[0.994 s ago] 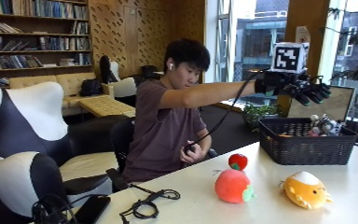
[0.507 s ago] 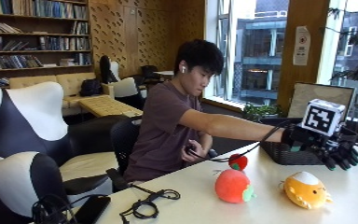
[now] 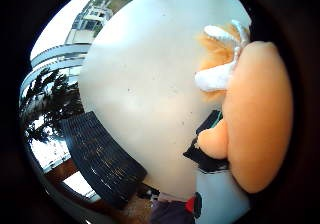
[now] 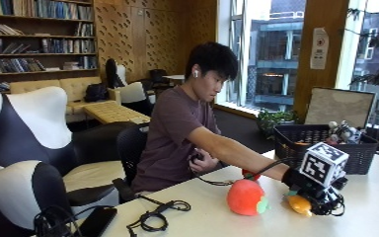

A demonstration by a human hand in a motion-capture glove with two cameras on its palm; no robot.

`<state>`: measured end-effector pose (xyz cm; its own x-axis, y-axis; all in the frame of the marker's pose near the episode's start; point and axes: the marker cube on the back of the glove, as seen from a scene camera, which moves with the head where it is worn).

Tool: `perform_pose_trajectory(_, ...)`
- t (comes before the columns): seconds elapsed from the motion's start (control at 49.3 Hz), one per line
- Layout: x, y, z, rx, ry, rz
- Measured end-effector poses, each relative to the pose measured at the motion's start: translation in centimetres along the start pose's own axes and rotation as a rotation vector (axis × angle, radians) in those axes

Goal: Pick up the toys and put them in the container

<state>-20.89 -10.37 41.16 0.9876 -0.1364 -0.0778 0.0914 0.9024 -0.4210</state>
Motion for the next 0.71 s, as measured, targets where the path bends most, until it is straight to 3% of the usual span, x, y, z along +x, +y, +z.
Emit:
perform_pose_trajectory(0.162, -0.6, 2.2, -4.3, 0.201, -0.074, -0.087)
perform_pose_trajectory(0.406, -6.7, 10.2, -20.4, 0.376, -0.091, -0.192)
perform_pose_trajectory(0.527, -12.4, 15.5, -26.0, 0.47, -0.131, -0.34)
perform_pose_trajectory(0.629, -17.2, 18.9, -28.6, 0.544, -0.14, -0.43)
perform_pose_trajectory(0.71, -19.7, 19.4, -28.0, 0.598, 0.073, -0.426)
